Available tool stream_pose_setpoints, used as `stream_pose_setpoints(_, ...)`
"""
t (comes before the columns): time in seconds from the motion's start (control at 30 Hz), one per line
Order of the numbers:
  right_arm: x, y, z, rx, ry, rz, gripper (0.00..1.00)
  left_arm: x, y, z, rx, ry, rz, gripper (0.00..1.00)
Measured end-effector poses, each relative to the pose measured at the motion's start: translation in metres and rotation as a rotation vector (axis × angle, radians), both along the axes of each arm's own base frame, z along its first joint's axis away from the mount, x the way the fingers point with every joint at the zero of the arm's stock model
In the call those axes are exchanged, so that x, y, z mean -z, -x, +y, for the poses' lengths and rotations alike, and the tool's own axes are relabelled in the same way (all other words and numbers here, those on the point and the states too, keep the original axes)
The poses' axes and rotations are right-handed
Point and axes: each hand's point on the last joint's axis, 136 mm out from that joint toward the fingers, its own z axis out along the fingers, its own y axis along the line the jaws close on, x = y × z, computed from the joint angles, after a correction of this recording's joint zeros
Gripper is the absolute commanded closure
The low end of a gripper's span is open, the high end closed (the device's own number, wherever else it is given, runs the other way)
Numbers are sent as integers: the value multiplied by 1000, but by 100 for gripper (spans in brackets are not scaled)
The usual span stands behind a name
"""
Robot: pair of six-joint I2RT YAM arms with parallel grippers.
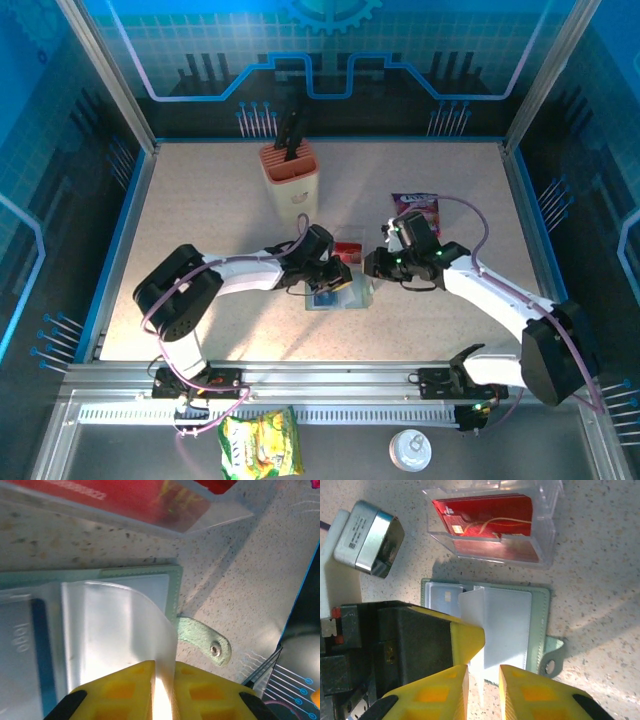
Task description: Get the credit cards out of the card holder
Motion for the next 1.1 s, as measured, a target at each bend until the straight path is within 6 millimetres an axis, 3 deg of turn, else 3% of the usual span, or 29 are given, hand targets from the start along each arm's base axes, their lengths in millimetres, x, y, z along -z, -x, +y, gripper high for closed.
stream_pose_setpoints(0.2,-2,2,-6,14,1,2,76,-7,-5,-15,25,24,-7,73)
stream_pose_setpoints(0.43,-3,2,-7,17,-2,6,75,-11,-7,-18,35,27,-25,61)
stream_pose_setpoints(0.63,1,1,-2,6,-18,19,75,-15,-5,-15,40,23,-36,64)
stream_pose_setpoints(0.8,9,2,6,-9,-18,41,75,-23,0,2,19,20,-50,68)
stream_pose_setpoints(1.1,32,10,40,-90,-14,111,76,-20,3,61,-90,-19,-44,80)
